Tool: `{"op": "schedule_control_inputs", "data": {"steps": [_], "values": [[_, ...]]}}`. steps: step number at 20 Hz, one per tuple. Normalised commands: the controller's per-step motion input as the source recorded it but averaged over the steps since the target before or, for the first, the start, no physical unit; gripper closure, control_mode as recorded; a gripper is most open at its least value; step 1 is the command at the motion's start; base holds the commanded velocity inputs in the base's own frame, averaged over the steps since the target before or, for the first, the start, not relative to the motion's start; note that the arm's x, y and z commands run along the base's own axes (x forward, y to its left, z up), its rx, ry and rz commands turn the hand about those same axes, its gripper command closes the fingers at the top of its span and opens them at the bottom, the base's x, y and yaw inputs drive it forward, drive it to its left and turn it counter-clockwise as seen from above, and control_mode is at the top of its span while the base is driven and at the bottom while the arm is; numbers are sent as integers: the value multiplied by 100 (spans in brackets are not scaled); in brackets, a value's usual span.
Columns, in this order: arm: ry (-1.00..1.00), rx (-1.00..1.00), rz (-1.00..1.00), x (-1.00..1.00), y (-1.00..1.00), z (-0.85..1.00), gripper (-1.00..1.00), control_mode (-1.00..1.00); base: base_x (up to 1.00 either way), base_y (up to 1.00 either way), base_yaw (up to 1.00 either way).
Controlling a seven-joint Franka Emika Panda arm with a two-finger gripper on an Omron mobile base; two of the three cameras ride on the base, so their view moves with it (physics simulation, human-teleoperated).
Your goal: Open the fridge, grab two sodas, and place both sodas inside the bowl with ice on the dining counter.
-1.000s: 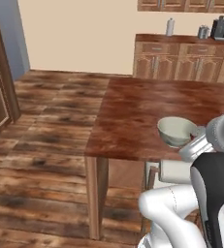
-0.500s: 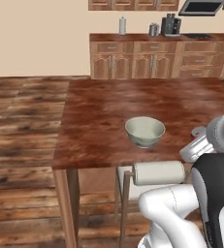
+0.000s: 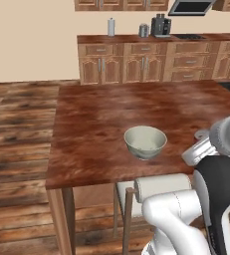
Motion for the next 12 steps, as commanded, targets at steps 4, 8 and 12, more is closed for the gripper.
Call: {"op": "schedule_control_inputs", "data": {"steps": [4,8,12], "values": [[2,17,-2,93,0,-6,100,-100,0,0,0],[12,10,2,100,5,-29,100,-100,0,0,0],[14,2,7,92,2,-53,100,-100,0,0,0]]}}
